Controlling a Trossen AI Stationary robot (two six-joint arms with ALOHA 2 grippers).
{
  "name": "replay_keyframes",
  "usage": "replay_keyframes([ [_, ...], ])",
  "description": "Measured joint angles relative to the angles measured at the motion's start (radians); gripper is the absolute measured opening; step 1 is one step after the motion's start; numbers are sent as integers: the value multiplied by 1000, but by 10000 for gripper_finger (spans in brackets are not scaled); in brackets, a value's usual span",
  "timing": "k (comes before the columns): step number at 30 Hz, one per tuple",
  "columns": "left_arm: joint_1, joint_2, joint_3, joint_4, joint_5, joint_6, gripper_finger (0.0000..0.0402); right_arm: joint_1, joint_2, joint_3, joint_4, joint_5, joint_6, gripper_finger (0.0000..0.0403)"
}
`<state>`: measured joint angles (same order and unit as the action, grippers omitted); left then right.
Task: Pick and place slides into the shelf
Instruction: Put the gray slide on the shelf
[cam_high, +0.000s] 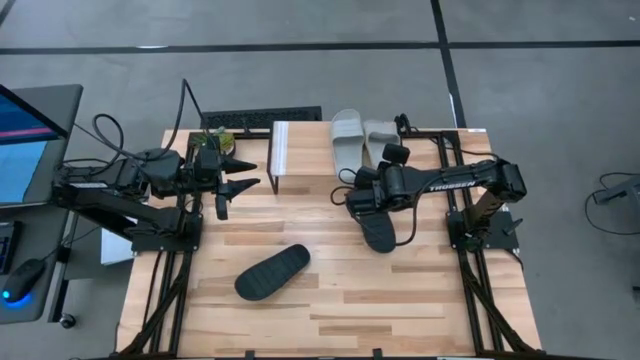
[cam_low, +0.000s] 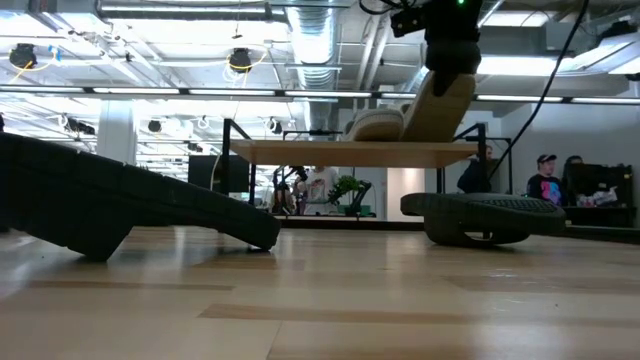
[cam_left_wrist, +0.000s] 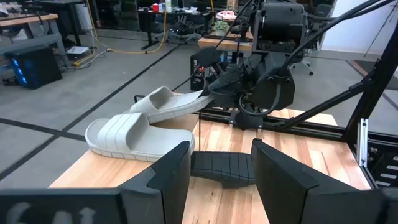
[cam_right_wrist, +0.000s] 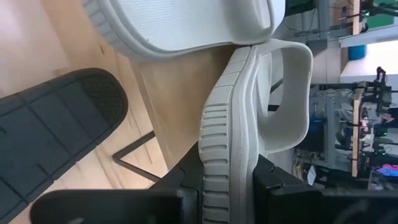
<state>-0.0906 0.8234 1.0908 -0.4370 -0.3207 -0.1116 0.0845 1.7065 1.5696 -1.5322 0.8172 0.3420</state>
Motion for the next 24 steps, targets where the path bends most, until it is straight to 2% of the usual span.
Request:
replay_keyframes([
  [15,0,0,0,0,0,0,158,-2,0,0,3,-35,-2,50],
  [24,0,0,0,0,0,-1,158,-8,0,0,2,-69,-11,112],
])
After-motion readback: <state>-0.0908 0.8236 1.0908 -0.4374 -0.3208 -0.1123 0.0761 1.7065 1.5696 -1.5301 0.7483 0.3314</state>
